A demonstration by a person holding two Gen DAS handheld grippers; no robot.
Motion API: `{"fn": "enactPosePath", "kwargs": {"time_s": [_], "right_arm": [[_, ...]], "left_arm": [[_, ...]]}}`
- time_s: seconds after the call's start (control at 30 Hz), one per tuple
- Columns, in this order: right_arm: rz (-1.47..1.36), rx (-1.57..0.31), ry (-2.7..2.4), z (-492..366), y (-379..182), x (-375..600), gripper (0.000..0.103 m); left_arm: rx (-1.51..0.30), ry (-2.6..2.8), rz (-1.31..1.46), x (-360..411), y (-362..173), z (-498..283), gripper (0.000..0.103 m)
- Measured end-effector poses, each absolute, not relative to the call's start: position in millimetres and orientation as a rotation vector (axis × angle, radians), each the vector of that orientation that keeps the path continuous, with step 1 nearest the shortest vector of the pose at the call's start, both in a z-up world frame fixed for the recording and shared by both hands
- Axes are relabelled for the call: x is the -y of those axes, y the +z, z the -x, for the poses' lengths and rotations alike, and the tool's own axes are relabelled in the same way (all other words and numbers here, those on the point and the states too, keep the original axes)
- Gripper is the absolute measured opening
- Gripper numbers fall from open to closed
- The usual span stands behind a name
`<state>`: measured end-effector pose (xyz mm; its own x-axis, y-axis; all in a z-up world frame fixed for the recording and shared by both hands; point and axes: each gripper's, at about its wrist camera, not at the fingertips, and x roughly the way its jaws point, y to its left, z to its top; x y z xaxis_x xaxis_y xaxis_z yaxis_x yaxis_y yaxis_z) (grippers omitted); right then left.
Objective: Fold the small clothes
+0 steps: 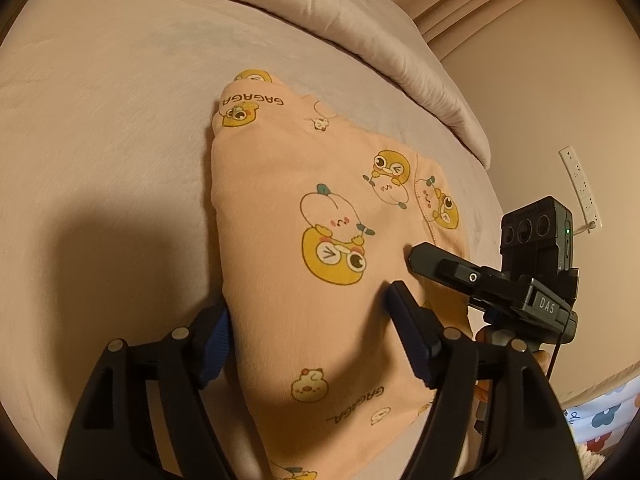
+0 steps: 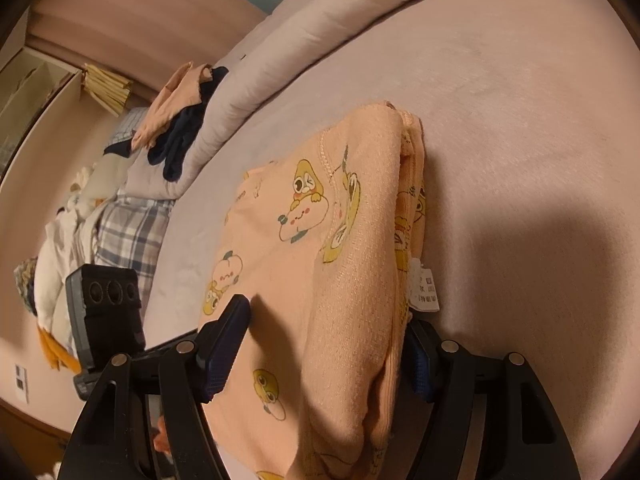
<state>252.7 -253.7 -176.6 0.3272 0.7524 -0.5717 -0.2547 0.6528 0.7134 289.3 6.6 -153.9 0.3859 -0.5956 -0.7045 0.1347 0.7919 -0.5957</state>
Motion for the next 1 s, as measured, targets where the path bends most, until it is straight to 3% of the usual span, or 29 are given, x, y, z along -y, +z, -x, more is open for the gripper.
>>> {"fn": "enactPosePath", "kwargs": {"time_s": [1.0], "right_arm": [[-0.535,-1.036,0.707,-255.0,-176.3,250.9,0.070]], "left_arm": [[-1.075,-0.484,0.470,-3.8,-153.8,-289.8,0.073]]}}
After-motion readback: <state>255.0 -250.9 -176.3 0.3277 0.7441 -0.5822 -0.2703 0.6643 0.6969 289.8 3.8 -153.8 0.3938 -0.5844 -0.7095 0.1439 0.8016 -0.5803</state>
